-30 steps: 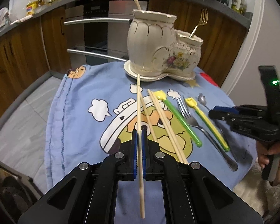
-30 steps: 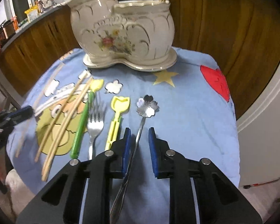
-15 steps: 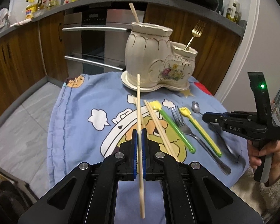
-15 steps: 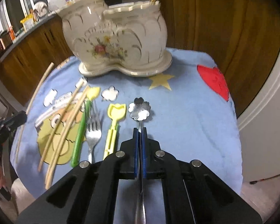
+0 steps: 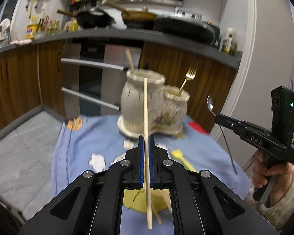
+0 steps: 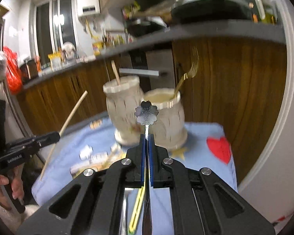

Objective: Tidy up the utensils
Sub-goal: 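Carry the chopstick to the tall cup with the left gripper while the right carries the spoon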

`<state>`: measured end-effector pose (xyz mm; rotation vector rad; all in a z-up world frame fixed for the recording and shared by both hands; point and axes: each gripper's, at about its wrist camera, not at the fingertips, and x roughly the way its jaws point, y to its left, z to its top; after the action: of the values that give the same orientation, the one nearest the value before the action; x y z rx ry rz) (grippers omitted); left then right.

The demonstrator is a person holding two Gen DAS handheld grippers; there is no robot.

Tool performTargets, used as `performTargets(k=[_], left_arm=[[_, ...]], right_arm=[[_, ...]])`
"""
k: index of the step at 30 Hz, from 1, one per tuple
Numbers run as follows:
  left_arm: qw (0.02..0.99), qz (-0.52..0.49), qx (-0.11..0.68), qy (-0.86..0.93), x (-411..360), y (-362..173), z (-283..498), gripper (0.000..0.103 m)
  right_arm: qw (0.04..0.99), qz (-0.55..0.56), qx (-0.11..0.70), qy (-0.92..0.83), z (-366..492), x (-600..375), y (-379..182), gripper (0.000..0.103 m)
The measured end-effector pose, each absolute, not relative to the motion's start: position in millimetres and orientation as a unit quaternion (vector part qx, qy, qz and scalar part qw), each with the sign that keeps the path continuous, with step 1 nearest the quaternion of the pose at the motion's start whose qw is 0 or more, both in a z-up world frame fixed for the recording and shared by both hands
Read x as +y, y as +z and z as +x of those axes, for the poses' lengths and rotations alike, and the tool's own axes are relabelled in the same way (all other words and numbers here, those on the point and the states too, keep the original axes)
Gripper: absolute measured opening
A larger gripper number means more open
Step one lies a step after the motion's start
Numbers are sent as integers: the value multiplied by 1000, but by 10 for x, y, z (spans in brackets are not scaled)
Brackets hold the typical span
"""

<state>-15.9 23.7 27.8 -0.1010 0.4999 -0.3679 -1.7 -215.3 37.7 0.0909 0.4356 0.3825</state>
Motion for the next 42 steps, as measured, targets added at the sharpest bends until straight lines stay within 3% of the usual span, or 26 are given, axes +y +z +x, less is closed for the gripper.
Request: performTargets(k=[22,31,42], left_arm=[[977,-66,87,-184,-106,1132,1130,5],[984,-37,72,-157,-306,969,1525,5],[984,-30,73,-160,-196,761,1345,5]], right_arm=[[971,114,45,205,1106,-2152,1046,3],[979,99,39,176,1450,-2053,939,3],[978,51,94,179,1367,-1941,781,3]])
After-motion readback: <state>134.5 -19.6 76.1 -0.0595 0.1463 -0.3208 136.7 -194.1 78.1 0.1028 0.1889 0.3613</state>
